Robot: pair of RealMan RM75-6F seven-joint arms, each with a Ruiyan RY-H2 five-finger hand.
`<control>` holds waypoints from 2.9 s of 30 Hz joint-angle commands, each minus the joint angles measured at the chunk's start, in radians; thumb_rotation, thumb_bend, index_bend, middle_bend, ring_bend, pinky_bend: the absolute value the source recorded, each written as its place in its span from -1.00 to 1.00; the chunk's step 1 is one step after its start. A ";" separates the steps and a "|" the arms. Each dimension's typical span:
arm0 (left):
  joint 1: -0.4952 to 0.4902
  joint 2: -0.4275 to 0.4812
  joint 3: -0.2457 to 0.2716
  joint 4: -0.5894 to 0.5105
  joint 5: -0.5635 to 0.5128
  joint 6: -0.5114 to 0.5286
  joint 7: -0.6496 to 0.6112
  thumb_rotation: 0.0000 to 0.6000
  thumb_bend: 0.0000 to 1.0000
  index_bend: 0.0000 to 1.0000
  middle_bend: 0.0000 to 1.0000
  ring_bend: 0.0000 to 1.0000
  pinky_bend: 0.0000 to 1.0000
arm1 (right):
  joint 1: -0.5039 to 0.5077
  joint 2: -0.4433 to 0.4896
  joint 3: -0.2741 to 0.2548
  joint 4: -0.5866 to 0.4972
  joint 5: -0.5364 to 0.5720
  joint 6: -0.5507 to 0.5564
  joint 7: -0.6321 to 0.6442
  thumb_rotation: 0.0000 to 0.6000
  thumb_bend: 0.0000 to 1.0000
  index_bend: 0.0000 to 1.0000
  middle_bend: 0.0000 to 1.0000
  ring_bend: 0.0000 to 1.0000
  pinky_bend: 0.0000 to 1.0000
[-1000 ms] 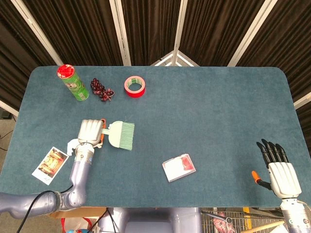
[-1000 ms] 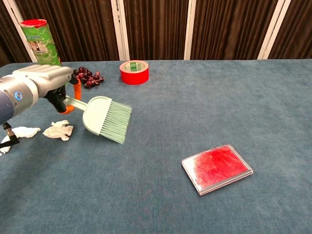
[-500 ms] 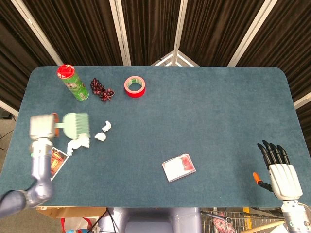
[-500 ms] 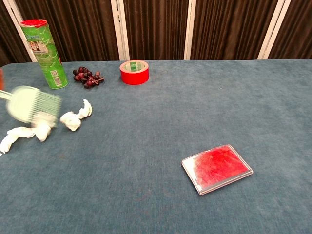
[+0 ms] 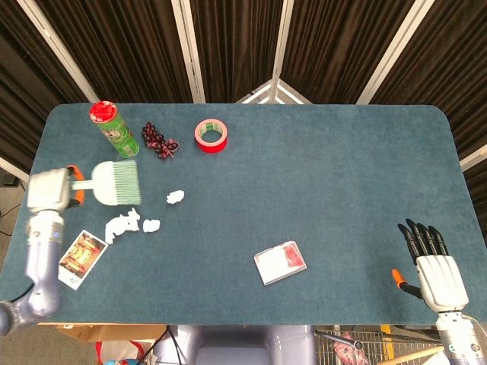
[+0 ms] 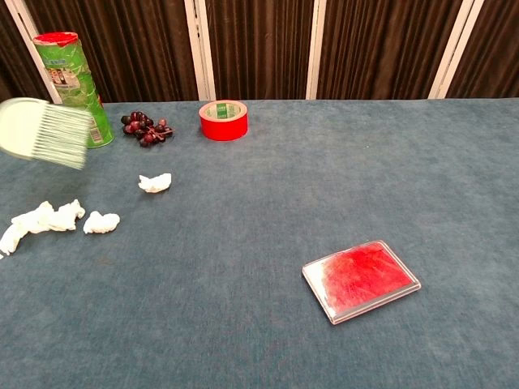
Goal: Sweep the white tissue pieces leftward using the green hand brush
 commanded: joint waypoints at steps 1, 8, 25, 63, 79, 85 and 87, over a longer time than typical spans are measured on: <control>-0.073 -0.104 -0.012 0.008 -0.034 0.014 0.076 1.00 0.47 0.53 1.00 1.00 1.00 | 0.001 0.001 0.001 0.000 0.002 -0.002 0.005 1.00 -0.36 -1.00 -1.00 -1.00 -1.00; -0.208 -0.297 -0.041 0.152 -0.101 -0.018 0.177 1.00 0.47 0.53 1.00 1.00 1.00 | 0.007 0.004 0.004 0.004 0.022 -0.022 0.028 1.00 -0.36 -1.00 -1.00 -1.00 -1.00; -0.215 -0.294 0.000 0.258 -0.247 -0.066 0.274 1.00 0.47 0.53 1.00 1.00 1.00 | 0.003 0.013 0.000 -0.005 0.026 -0.024 0.040 1.00 -0.36 -1.00 -1.00 -1.00 -1.00; -0.133 -0.214 0.047 0.084 -0.099 0.012 0.168 1.00 0.47 0.53 1.00 1.00 1.00 | 0.003 0.005 0.000 -0.003 0.013 -0.010 0.023 1.00 -0.36 -1.00 -1.00 -1.00 -1.00; 0.037 0.048 0.104 0.020 -0.151 -0.025 0.045 1.00 0.47 0.53 1.00 1.00 1.00 | -0.001 0.003 -0.004 -0.017 -0.003 0.001 -0.001 1.00 -0.36 -1.00 -1.00 -1.00 -1.00; 0.119 0.153 0.051 -0.063 0.009 0.001 -0.197 1.00 0.47 0.53 1.00 1.00 1.00 | 0.004 -0.003 -0.002 -0.016 -0.004 -0.002 -0.010 1.00 -0.36 -1.00 -1.00 -1.00 -1.00; 0.141 0.186 0.033 -0.110 0.099 0.028 -0.276 1.00 0.47 0.53 1.00 1.00 1.00 | 0.007 -0.006 -0.001 -0.016 -0.008 -0.004 -0.014 1.00 -0.36 -1.00 -1.00 -1.00 -1.00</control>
